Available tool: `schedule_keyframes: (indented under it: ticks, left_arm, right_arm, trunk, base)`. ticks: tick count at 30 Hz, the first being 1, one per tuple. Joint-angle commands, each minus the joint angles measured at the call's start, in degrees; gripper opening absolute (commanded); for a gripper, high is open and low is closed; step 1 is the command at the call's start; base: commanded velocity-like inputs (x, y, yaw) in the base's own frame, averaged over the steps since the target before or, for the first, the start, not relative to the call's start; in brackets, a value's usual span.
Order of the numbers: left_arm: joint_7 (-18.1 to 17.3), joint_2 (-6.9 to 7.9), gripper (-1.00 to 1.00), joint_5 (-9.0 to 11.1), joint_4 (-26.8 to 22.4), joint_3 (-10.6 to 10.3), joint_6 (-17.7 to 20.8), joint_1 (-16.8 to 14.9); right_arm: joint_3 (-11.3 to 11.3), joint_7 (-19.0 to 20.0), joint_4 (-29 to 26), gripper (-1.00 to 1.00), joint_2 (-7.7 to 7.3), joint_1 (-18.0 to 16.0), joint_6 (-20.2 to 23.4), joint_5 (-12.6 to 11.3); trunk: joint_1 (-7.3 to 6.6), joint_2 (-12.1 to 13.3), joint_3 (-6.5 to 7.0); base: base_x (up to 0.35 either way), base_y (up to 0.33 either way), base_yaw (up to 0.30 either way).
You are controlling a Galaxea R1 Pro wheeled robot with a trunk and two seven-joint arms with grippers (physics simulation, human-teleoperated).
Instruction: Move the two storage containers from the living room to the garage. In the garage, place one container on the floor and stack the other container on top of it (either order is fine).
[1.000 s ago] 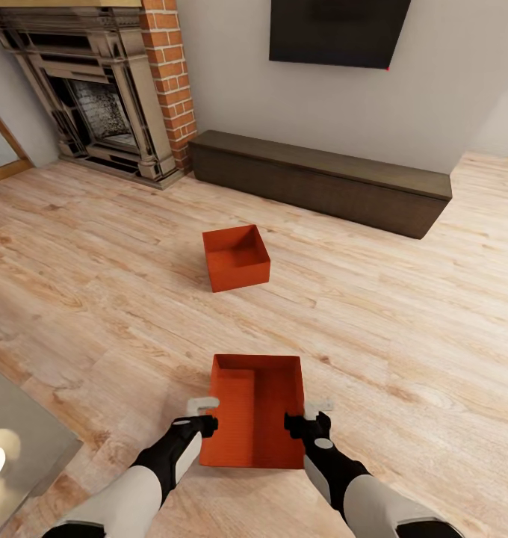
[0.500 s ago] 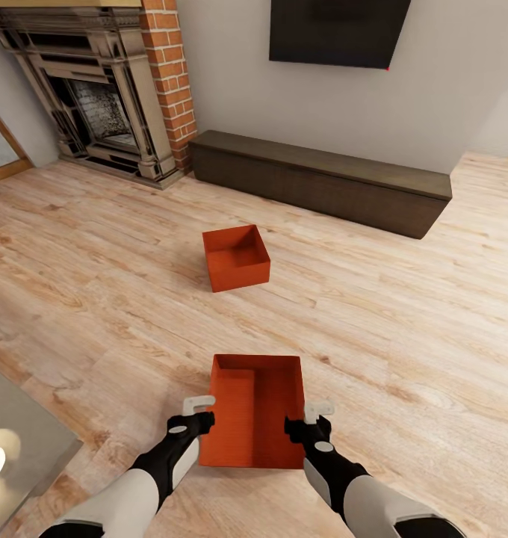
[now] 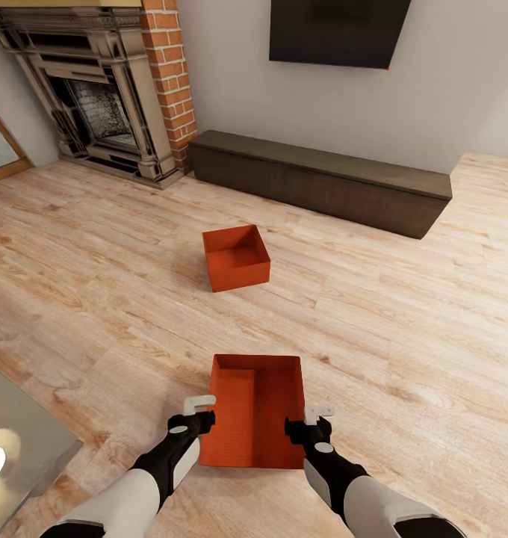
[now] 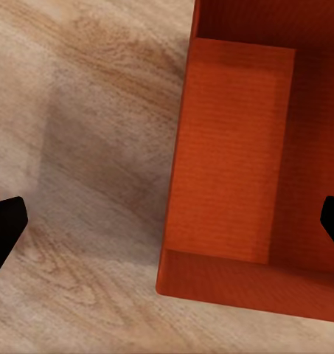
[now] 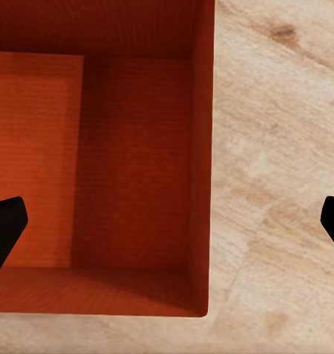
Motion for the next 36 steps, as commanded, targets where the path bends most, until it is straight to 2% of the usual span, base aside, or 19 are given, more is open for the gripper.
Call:
schedule_keyframes:
  ticks: [1,15,20,28,36]
  left_arm:
    - [0.24,-0.03,1.00,0.42,0.03,-0.17,0.20,0.00]
    - [0.26,-0.09,1.00,0.61,0.35,-0.17,0.47,0.00]
    - [0.26,-0.10,1.00,0.64,0.38,-0.17,0.45,0.00]
    - [0.26,-0.15,1.00,0.64,0.39,-0.17,0.44,0.00]
    - [0.26,-0.10,1.00,0.59,0.70,-0.17,0.44,0.00]
  right_arm:
    - [0.10,-0.37,0.10,1.00,0.01,-0.03,-0.09,0.34]
    - [-0.01,-0.47,0.20,1.00,0.00,-0.04,-0.69,0.33]
    - [-0.09,-0.61,0.20,1.00,-0.44,-0.01,-0.72,0.33]
    - [-0.05,-2.51,0.16,1.00,-0.90,-0.03,-0.84,0.38]
    - [-0.04,-2.56,0.16,1.00,-1.19,-0.03,-0.90,0.33]
  trunk:
    - [0.00,-0.02,-0.03]
    - [0.00,-0.02,-0.03]
    - [0.00,-0.02,-0.03]
    - [0.00,-0.02,-0.03]
    - [1.75,-3.23,-1.47]
  base:
    - [0.000,0.000,0.000]
    - [0.000,0.000,0.000]
    - [0.000,0.000,0.000]
    - [0.000,0.000,0.000]
    - [0.000,0.000,0.000]
